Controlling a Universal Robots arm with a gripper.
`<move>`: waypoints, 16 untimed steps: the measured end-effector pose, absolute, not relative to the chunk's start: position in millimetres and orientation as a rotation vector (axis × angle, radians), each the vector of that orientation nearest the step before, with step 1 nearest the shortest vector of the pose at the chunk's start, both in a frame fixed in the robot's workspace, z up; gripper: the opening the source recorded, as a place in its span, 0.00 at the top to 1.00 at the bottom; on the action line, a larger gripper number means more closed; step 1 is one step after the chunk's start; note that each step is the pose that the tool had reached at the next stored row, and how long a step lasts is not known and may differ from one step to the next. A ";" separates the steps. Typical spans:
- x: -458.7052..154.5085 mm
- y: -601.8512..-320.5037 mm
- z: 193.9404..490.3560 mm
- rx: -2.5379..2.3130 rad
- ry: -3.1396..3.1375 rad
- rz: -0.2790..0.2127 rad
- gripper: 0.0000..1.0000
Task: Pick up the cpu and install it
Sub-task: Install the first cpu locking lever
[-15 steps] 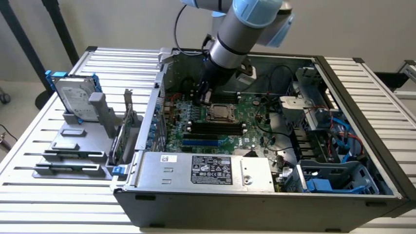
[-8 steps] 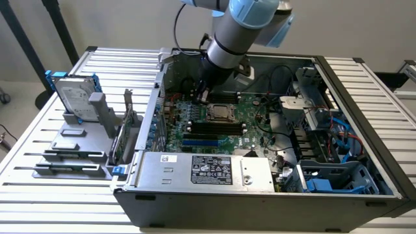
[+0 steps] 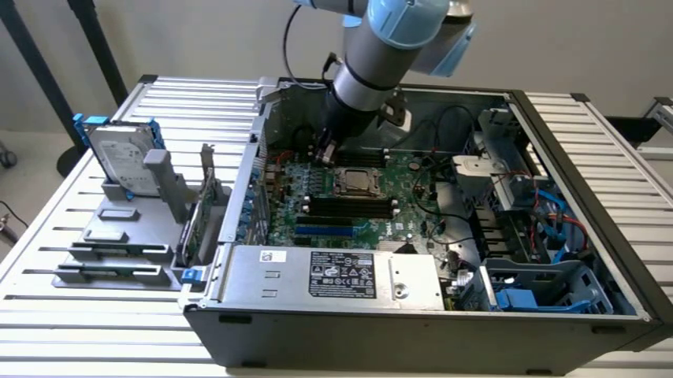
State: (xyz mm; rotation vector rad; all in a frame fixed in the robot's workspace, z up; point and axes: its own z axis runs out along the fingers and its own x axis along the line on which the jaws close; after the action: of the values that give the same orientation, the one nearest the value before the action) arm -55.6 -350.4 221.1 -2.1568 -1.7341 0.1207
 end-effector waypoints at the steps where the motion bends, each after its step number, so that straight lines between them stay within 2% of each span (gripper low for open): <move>1: -55.7 -350.4 221.1 -2.165 -1.723 0.119 0.89; 16: -60.8 -351.2 230.3 -2.177 -1.651 0.081 0.89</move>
State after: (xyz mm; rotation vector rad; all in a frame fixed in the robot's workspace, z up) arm -60.8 -351.2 230.3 -2.1773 -1.6509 0.0806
